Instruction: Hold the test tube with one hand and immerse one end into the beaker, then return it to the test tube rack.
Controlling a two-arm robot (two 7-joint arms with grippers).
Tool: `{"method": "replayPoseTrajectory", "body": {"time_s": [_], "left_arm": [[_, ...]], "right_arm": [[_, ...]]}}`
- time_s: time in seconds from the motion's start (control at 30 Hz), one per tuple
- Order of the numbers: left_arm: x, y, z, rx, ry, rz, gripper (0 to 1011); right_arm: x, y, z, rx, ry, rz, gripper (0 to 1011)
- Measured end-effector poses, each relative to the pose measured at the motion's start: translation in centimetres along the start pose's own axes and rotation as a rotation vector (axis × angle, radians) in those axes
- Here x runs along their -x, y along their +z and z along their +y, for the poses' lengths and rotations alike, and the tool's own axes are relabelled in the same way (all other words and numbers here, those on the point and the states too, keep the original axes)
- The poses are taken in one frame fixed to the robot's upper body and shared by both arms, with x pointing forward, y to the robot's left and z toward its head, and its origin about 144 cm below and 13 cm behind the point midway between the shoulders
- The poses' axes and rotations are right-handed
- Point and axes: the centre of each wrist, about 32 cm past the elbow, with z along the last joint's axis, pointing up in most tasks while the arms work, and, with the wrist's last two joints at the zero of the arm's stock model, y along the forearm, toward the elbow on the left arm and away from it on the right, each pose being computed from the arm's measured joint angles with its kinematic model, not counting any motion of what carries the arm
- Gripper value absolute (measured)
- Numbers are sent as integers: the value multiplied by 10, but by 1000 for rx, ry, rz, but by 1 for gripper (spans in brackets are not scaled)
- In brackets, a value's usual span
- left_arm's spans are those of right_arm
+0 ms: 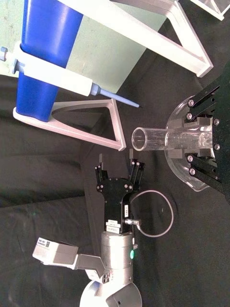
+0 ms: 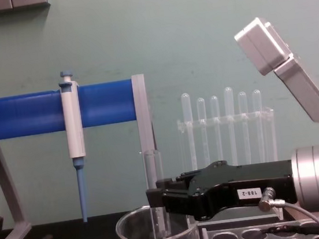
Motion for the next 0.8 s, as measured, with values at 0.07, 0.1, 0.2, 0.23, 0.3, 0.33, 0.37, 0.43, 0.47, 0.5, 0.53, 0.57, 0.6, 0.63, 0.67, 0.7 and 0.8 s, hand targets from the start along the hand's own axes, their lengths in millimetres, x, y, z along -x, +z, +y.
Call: {"method": "replayPoseTrajectory", "body": {"time_s": [0.07,0.1,0.2,0.23,0.3,0.33,0.37,0.43,0.47,0.5,0.53,0.57,0.6,0.63,0.67,0.7,0.8], "left_arm": [[0,0,0,0,0,0,1000],[0,0,0,0,0,0,1000],[0,0,0,0,0,0,1000],[0,0,0,0,0,0,1000],[0,0,0,0,0,0,1000],[0,0,0,0,0,0,1000],[0,0,0,0,0,0,1000],[0,0,0,0,0,0,1000],[0,0,0,0,0,0,1000],[0,0,0,0,0,0,1000],[0,0,0,0,0,0,1000],[0,0,0,0,0,0,1000],[0,0,0,0,0,0,1000],[0,0,0,0,0,0,1000],[0,0,0,0,0,0,1000],[0,0,0,0,0,0,1000],[0,0,0,0,0,0,1000]], "right_arm": [[0,0,0,2,-1,1,238],[0,0,-1,3,-1,2,238],[0,0,-1,7,-1,3,238],[0,-1,-1,9,-1,4,238],[0,-1,-2,12,0,5,238],[0,-1,-2,12,1,6,238],[0,-1,-2,13,1,6,238],[0,-1,-2,13,2,7,238],[0,-1,-2,13,2,8,238],[0,-1,-3,13,2,8,238],[0,-1,-3,13,2,9,238],[0,-1,-3,13,3,9,238],[0,-1,-3,13,4,10,238],[0,-1,-3,13,4,10,238],[0,-1,-4,13,5,12,238],[0,-1,-4,13,5,13,238],[0,-1,-4,13,6,14,238]]}}
